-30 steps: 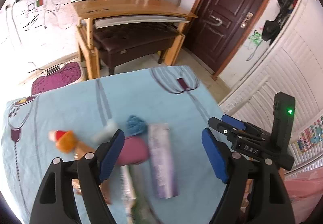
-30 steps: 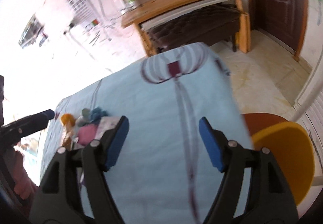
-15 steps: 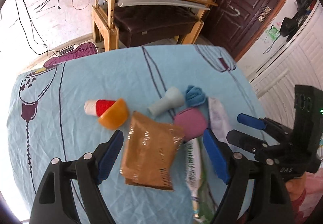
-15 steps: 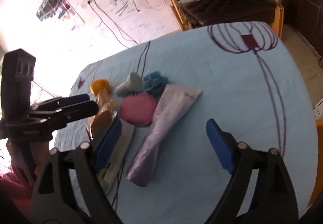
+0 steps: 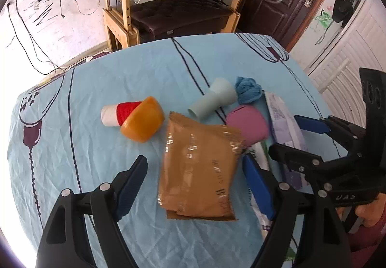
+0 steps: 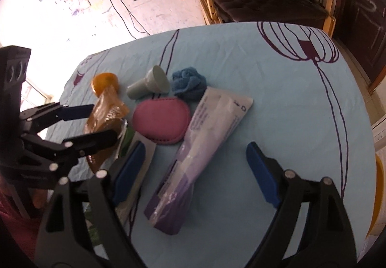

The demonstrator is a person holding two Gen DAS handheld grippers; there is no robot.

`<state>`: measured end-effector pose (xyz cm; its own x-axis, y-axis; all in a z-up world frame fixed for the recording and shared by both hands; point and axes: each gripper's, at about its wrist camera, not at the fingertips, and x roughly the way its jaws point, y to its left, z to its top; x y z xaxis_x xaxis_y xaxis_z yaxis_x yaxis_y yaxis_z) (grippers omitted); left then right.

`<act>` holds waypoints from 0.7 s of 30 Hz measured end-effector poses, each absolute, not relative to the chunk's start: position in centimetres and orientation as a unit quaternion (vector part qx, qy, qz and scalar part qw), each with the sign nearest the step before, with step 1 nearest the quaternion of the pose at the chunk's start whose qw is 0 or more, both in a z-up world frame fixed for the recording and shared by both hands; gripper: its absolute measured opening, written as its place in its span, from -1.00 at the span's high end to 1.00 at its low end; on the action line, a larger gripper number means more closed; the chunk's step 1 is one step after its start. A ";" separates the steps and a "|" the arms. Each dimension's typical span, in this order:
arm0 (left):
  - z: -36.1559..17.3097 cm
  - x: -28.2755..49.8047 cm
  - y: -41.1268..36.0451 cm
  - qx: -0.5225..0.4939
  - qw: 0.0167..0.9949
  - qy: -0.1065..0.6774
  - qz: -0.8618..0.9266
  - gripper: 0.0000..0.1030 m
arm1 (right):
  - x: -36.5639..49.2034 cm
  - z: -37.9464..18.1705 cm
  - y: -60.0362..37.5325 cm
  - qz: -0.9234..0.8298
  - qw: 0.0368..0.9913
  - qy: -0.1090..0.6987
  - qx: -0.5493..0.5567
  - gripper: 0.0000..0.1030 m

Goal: Collect trash
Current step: 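Grasp the brown biscuit packet with the left tool while the right tool grasps the white-purple tube, then lift and carry the biscuit packet and tube with both tools toward the yellow bin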

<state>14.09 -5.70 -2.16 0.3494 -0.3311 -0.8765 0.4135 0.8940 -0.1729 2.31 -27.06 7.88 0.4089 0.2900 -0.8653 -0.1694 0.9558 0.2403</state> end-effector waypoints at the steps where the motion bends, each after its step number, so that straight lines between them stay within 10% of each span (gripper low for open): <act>1: -2.2 14.3 -5.6 0.039 0.821 0.523 -0.225 -0.48 | 2.3 7.9 -26.9 0.135 0.838 0.526 0.051 -0.60; 9: -2.5 13.7 -6.3 0.053 0.826 0.508 -0.239 -0.44 | 1.8 7.7 -25.7 0.110 0.845 0.522 -0.029 -0.23; 13: -2.3 13.3 -6.6 0.058 0.828 0.501 -0.244 0.25 | 1.6 7.9 -26.6 0.096 0.850 0.517 -0.025 0.21; 21: -1.1 12.1 -6.9 0.061 0.840 0.477 -0.250 0.38 | 1.3 8.1 -27.7 0.089 0.857 0.507 -0.006 0.54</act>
